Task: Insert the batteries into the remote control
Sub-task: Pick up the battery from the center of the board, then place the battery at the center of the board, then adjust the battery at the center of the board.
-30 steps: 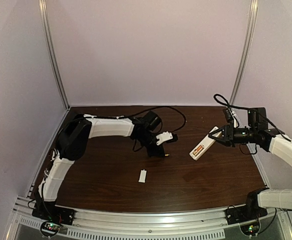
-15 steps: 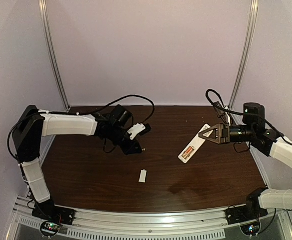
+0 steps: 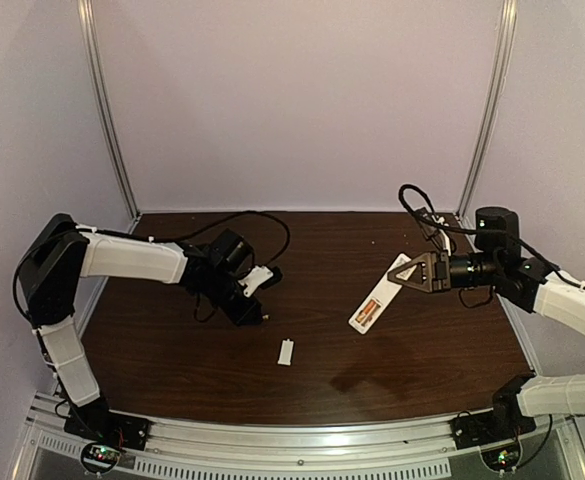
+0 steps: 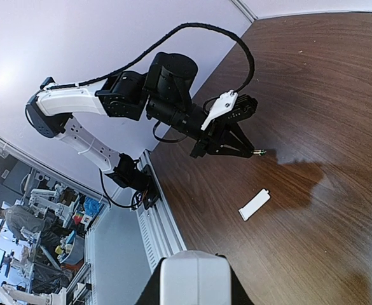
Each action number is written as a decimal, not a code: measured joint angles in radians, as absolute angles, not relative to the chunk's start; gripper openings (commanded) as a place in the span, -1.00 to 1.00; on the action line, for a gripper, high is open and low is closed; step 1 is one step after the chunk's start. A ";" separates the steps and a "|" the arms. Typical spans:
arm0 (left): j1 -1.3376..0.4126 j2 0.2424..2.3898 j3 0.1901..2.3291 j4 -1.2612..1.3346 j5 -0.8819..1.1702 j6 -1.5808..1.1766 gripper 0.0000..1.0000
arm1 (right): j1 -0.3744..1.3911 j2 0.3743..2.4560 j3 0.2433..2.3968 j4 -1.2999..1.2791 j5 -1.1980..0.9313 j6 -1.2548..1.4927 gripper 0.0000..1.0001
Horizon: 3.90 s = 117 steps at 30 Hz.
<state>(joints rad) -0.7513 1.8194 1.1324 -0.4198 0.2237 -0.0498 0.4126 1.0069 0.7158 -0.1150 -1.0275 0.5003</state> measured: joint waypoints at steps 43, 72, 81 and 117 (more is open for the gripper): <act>-0.667 1.791 1.137 -0.462 0.099 -0.099 -0.28 | 0.432 1.032 0.733 -0.101 -1.004 0.500 -1.00; -0.696 1.856 1.118 -0.495 0.046 -0.087 -0.28 | 0.432 1.026 0.733 -0.101 -0.993 0.501 -1.00; -0.730 1.856 1.118 -0.493 0.057 -0.083 -0.28 | 0.432 1.026 0.733 -0.100 -0.993 0.504 -1.00; -0.773 1.991 1.303 -0.499 0.058 -0.052 0.22 | 0.432 1.020 0.733 -0.101 -0.987 0.505 -1.00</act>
<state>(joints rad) -0.7727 1.9915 1.3029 -0.4988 0.0582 -0.0517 0.4320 1.0199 0.7334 -0.1005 -0.9867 0.5049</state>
